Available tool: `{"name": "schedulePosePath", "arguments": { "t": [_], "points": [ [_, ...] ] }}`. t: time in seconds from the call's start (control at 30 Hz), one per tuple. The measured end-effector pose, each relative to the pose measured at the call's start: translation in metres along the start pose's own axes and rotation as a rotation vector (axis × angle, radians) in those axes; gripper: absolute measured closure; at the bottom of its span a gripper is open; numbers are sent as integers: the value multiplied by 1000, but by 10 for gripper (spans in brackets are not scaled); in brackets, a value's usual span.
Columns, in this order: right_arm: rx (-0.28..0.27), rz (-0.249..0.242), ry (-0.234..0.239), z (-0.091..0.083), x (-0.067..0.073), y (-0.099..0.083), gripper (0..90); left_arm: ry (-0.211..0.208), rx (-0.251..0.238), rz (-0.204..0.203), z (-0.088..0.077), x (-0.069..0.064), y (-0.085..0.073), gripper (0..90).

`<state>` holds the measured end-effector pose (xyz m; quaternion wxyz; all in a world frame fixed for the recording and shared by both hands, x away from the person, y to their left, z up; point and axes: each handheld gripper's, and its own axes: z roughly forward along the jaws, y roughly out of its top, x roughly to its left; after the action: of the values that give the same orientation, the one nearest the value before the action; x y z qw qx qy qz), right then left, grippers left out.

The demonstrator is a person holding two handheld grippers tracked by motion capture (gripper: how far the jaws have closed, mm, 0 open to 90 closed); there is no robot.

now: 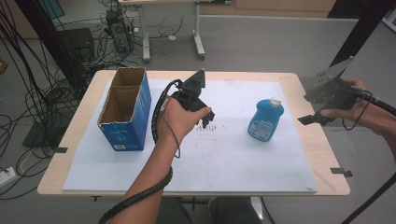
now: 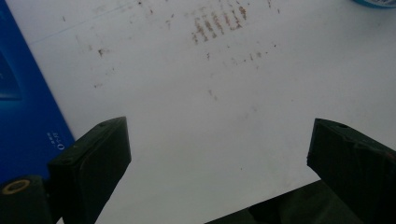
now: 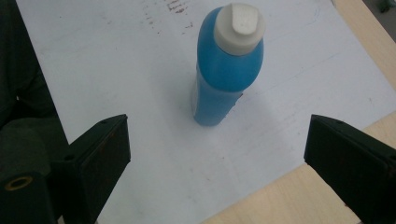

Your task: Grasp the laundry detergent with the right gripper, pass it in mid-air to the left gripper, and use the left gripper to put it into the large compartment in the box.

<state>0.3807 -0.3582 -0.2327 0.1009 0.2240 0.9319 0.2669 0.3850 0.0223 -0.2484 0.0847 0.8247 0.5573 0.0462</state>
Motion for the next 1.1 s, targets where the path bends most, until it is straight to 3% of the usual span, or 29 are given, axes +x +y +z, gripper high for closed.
{"name": "schedulePosePath", "arguments": {
  "t": [0.4, 0.8, 1.1],
  "points": [
    [-95, 74, -22, 26, -2, -22, 44, 6, 13, 2, 6, 0, 0, 66],
    [-200, 136, -42, 71, -3, -38, 32, 17, 12, 7, 9, 2, 0, 66],
    [-247, 144, -67, 96, -3, -45, 32, 15, 14, 16, 11, 2, 1, 65]
  ]
}}
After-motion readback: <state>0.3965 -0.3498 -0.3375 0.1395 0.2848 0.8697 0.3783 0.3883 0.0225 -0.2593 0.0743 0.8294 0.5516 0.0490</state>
